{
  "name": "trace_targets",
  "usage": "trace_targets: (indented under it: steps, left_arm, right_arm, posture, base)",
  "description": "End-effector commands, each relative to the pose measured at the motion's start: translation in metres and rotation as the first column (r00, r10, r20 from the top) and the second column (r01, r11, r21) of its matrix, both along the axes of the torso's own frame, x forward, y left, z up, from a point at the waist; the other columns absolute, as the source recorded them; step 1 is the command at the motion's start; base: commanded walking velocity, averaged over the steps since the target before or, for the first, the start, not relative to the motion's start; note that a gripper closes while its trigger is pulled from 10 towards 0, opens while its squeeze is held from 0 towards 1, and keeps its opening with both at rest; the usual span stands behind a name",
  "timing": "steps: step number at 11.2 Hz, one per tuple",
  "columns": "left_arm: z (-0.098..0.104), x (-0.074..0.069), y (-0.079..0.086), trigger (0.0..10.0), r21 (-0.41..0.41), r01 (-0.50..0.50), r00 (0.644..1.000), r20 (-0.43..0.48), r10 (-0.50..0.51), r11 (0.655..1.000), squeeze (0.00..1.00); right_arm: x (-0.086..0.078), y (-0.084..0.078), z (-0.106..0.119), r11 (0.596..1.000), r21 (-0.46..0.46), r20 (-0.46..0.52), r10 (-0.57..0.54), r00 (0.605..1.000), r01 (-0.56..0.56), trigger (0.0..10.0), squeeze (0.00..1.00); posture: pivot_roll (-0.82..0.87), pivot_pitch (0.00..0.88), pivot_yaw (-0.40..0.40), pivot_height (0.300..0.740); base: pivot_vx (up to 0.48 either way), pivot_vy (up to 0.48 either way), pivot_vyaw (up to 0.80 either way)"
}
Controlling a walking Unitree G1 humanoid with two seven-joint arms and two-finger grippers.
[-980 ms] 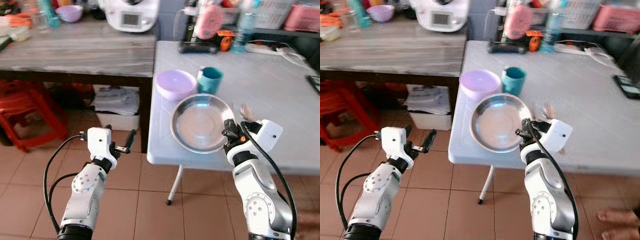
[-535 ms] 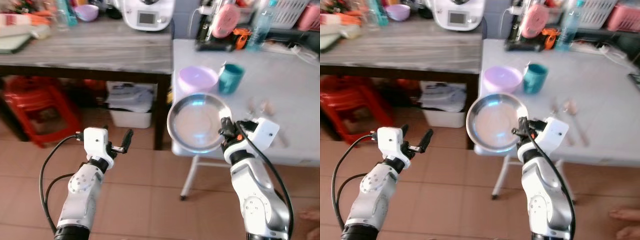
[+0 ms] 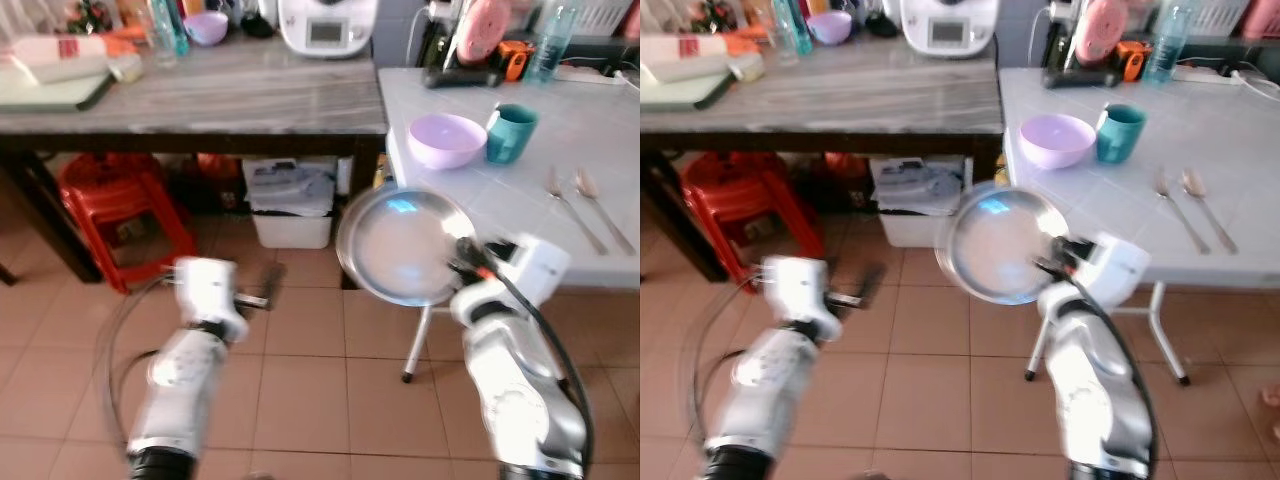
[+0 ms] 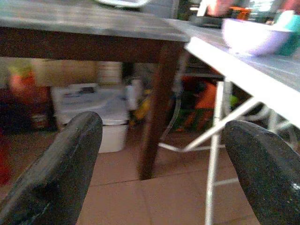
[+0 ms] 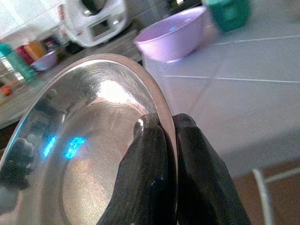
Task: Setting the table
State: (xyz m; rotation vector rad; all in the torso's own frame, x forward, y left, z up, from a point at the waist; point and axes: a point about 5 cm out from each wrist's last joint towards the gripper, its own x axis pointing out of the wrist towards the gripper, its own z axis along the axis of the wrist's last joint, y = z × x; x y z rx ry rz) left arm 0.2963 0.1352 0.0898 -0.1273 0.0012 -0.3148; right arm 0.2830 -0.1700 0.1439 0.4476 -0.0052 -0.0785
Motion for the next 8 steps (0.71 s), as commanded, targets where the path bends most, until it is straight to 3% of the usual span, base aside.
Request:
trace_targets:
  steps: [1, 8]
  left_arm:
    - [-0.0002, 0.0008, 0.0108, 10.0, 0.022, -0.033, 0.999, -0.002, 0.033, 0.999, 0.0]
    - [0.0001, 0.0035, 0.0124, 10.0, 0.039, -0.046, 0.999, -0.001, 0.046, 0.998, 0.0]
  right_arm:
    - [0.0024, 0.0061, 0.007, 1.0, 0.002, 0.029, 0.016, 0.999, -0.016, 10.0, 0.0]
    - [0.0031, 0.0056, 0.0057, 1.0, -0.008, 0.026, 0.01, 1.0, -0.01, 10.0, 0.0]
  posture:
    - [-0.01, 0.073, -0.017, 0.74]
    - [-0.01, 0.076, -0.014, 0.74]
  base:
    - [0.0, 0.409, 0.0]
    - [0.0, 0.411, 0.0]
